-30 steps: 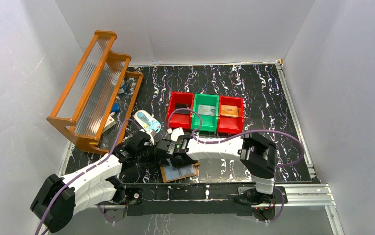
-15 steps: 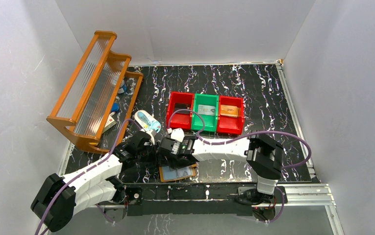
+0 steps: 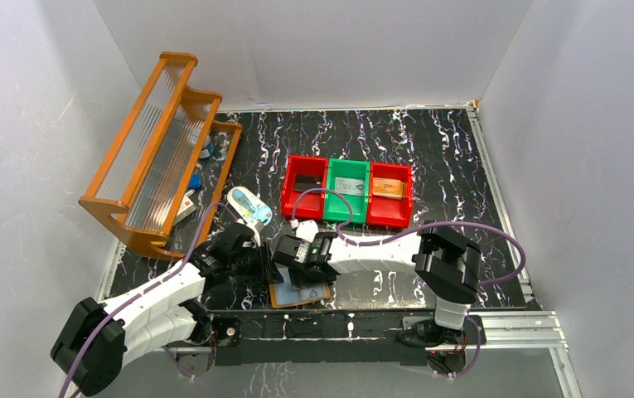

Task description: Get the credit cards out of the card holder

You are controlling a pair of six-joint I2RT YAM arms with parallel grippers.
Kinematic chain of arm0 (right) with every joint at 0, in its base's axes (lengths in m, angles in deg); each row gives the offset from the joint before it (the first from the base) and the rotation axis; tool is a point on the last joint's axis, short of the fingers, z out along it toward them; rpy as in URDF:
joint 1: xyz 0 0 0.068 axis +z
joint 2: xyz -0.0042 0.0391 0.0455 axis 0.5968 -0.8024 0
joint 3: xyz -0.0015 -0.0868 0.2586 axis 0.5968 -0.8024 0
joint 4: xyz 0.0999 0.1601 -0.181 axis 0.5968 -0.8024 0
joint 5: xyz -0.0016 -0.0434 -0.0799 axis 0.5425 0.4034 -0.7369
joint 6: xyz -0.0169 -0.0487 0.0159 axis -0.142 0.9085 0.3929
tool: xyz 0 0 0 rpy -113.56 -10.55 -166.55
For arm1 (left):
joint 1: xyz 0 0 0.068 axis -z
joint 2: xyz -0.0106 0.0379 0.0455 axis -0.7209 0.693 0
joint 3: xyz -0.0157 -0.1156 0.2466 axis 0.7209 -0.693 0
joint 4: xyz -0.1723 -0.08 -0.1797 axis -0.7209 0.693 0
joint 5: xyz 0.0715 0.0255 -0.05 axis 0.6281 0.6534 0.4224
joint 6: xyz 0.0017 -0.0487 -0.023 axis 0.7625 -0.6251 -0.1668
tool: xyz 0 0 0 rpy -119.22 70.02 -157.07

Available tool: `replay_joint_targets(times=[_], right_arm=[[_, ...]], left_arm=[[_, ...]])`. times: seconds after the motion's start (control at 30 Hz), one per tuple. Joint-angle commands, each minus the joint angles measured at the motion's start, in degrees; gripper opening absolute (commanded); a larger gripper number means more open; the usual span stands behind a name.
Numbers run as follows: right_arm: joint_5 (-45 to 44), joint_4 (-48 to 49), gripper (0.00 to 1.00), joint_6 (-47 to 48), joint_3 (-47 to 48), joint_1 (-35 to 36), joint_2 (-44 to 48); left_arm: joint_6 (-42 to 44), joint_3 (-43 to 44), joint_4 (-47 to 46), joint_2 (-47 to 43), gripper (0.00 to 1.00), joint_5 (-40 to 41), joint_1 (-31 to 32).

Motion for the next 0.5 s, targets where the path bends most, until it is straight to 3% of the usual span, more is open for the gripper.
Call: replay_joint_targets(times=[0.0, 0.13, 0.33, 0.47], right_arm=[[-0.1, -0.4, 0.7, -1.2, 0.1, -0.3, 1.3], [0.4, 1.1, 0.7, -1.4, -0.7, -0.4, 0.9], [2.3, 3.6, 0.69, -1.2, -2.4, -1.0, 1.3], [2.0, 3.7, 0.62, -1.3, -2.2, -1.0, 1.9]], left_arm=[[1.0, 1.3, 4.0, -2.4, 0.31, 0.0, 0.1], [0.9, 1.9, 5.5, -3.7, 0.29, 0.1, 0.1], [0.6, 1.3, 5.0, -3.3, 0.15, 0.1, 0.1], [0.5, 0.9, 4.2, -2.3, 0.07, -0.2, 0.1]])
